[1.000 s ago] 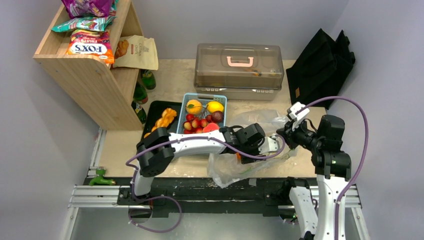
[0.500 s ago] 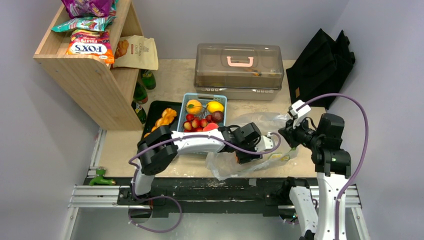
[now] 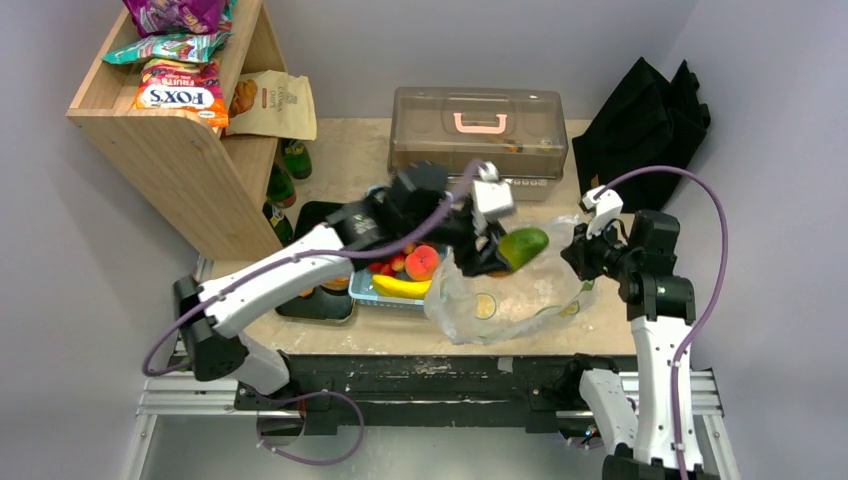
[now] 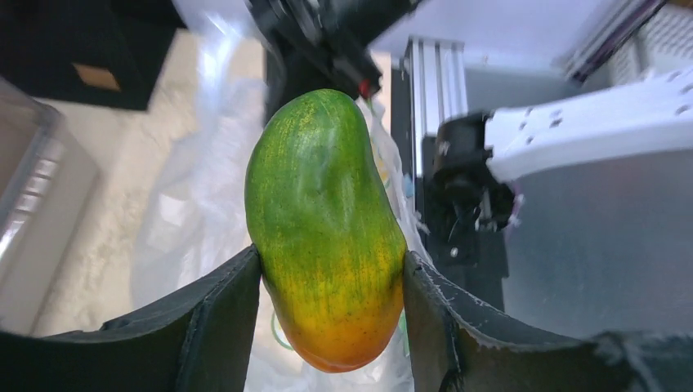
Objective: Untie the knot of the grocery bags and take out the mixed food
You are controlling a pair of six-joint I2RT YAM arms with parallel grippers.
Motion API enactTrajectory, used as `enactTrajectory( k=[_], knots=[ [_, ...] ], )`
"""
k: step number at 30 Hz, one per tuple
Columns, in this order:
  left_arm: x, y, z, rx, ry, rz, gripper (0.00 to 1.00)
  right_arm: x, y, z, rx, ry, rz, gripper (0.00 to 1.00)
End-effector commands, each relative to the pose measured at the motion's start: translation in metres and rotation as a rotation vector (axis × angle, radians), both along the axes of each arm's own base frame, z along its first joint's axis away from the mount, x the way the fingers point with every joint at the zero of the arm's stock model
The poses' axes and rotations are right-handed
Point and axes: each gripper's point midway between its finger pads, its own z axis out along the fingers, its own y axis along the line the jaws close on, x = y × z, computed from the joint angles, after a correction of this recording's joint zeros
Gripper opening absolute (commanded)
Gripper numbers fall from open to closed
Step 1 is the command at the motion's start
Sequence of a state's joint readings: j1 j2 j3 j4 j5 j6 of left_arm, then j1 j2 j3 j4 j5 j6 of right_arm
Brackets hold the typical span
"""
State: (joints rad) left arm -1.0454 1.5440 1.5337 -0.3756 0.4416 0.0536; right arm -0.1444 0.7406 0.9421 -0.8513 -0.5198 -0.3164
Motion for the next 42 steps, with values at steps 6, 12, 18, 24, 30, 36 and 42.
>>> enactTrajectory(
  k=[6,12,18,24,30,36,42],
  knots=[
    [0.11,0.127,0.018,0.002,0.102,0.381,0.13,0.027,-0.034,-0.002,-0.057,0.03,-0.206,0.0],
    [0.154,0.178,-0.077,0.242,0.167,0.527,0.18,0.04,-0.062,-0.009,-0.205,0.084,-0.248,0.0],
    [0.175,0.191,-0.136,0.388,0.24,0.597,0.3,0.038,-0.066,-0.014,-0.201,0.124,-0.282,0.0],
    [0.178,0.196,-0.153,0.45,0.27,0.605,0.62,0.04,-0.068,-0.012,-0.189,0.13,-0.315,0.0],
    [0.163,0.186,-0.12,0.323,0.244,0.541,0.93,0.049,-0.073,0.0,-0.165,0.106,-0.377,0.01],
    [0.158,0.187,-0.088,0.259,0.193,0.547,0.95,0.059,-0.125,0.018,-0.181,0.071,-0.613,0.0],
    [0.16,0.191,-0.073,0.244,0.152,0.564,0.98,0.054,-0.171,0.013,-0.191,0.12,-0.758,0.0]
  ],
)
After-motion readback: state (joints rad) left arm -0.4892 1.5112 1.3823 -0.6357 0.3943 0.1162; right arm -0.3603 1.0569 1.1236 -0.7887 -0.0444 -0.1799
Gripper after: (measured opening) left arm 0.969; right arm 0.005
